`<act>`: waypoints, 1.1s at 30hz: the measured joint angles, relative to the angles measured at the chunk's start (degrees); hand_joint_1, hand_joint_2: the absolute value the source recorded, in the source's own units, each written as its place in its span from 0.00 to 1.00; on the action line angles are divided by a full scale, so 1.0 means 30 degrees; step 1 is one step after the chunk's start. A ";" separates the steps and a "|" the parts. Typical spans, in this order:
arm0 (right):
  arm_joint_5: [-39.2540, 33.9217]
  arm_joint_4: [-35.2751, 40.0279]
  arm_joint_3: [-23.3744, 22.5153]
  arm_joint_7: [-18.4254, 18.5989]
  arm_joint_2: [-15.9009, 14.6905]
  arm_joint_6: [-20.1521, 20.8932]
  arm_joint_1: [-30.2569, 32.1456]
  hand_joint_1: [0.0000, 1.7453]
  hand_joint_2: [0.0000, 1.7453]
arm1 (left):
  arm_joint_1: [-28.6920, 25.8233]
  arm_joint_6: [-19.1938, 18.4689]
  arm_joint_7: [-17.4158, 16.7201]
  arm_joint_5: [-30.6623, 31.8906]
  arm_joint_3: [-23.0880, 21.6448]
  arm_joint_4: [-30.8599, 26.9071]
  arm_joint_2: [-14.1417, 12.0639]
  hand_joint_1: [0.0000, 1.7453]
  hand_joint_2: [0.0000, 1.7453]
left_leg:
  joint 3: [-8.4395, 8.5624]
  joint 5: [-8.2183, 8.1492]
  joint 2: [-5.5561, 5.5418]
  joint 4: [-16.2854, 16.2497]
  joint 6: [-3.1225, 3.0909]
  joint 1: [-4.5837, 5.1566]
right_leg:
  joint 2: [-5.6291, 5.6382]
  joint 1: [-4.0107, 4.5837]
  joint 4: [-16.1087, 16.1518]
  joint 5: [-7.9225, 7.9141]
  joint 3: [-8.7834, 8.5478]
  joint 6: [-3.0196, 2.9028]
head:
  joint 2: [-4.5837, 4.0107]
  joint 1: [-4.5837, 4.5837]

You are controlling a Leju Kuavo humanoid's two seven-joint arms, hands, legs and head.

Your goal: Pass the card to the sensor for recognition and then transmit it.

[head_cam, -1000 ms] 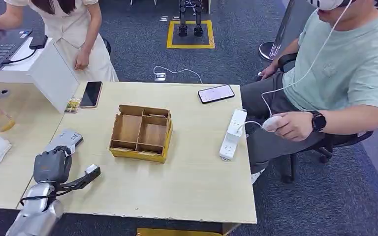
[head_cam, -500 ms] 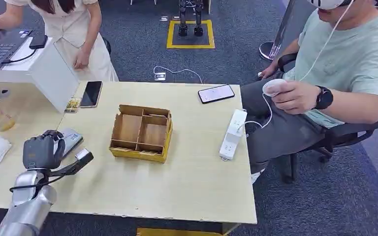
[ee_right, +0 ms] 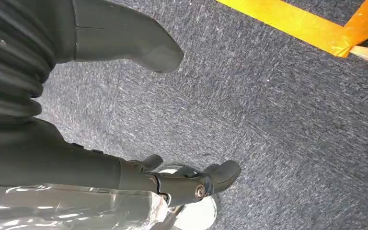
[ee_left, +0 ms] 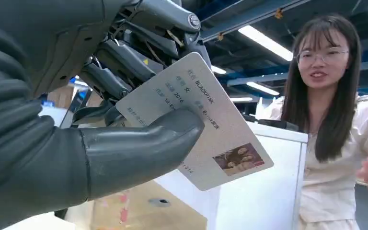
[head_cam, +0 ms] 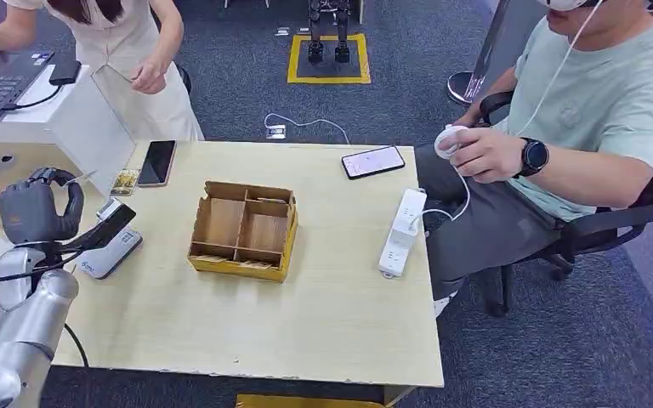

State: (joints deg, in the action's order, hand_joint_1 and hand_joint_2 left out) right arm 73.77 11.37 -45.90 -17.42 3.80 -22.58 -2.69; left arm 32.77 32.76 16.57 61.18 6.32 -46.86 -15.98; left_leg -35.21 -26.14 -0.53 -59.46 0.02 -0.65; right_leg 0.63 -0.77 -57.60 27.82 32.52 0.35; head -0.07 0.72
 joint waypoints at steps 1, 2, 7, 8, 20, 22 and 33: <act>0.0000 0.0000 0.0000 0.0000 0.0000 0.0000 0.0000 0.00 1.00 | 0.0000 0.0000 0.0000 0.0000 0.0000 0.0000 0.0000 1.00 1.00 | 0.0000 0.0000 0.0000 0.0000 0.0000 0.0000 | 0.0000 0.0000 0.0000 0.0000 0.0000 0.0000 | 0.0000 0.0000; 0.0000 0.0000 0.0000 0.0000 0.0000 0.0000 0.0000 0.00 1.00 | 0.0000 0.0000 0.0000 0.0000 0.0000 0.0000 0.0000 1.00 1.00 | 0.0000 0.0000 0.0000 0.0000 0.0000 0.0000 | 0.0000 0.0000 0.0000 0.0000 0.0000 0.0000 | 0.0000 0.0000; 0.0058 0.0000 0.0000 0.0000 0.0007 0.0000 0.0000 0.00 1.00 | 0.0034 0.0063 0.0029 0.0076 -0.0144 -0.0100 0.0072 1.00 1.00 | 0.0000 0.0000 0.0001 0.0000 0.0000 0.0000 | 0.0001 0.0000 0.0000 0.0000 0.0000 0.0000 | 0.0000 0.0000; 0.0065 0.0000 -0.0007 0.0000 0.0007 0.0000 0.0000 0.00 1.00 | 0.0038 0.0145 -0.0006 0.0223 -0.0188 -0.0131 0.0094 1.00 1.00 | 0.0000 0.0000 0.0001 0.0000 0.0000 0.0000 | 0.0001 0.0000 0.0000 0.0000 0.0000 0.0000 | 0.0000 0.0007; 0.0896 0.0000 -0.0015 -0.0124 0.0160 0.0015 -0.0119 0.00 1.00 | 0.0488 0.1377 -0.2062 0.5516 -0.3475 0.0314 0.0349 1.00 1.00 | -0.0003 0.0000 0.0001 0.0000 0.0000 0.0000 | 0.0005 0.0000 0.0000 0.0001 -0.0001 0.0001 | 0.0000 0.0000; 0.0896 0.0000 -0.0015 -0.0124 0.0160 0.0015 -0.0122 0.00 1.00 | 0.0486 0.1377 -0.2055 0.5559 -0.3679 0.0343 0.0466 1.00 1.00 | -0.0002 0.0000 0.0003 0.0000 0.0000 0.0000 | 0.0006 0.0000 0.0000 0.0000 -0.0001 0.0001 | 0.0000 0.0000; 0.1056 0.0000 -0.0022 -0.0204 0.0160 0.0131 -0.0128 0.00 1.00 | 0.0544 0.1377 -0.2849 0.6069 -0.4145 0.0598 0.0787 1.00 1.00 | 0.0000 0.0000 0.0007 -0.0002 0.0000 -0.0001 | 0.0011 0.0001 -0.0001 0.0000 0.0001 0.0000 | 0.0000 0.0000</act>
State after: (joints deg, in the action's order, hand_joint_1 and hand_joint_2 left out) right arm 76.94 11.37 -45.97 -18.03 4.28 -22.18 -3.07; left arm 34.40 36.89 8.02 79.38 -6.12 -45.07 -13.62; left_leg -35.21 -26.14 -0.51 -59.47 0.03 -0.65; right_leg 0.66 -0.77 -57.60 27.82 32.52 0.35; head -0.07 0.72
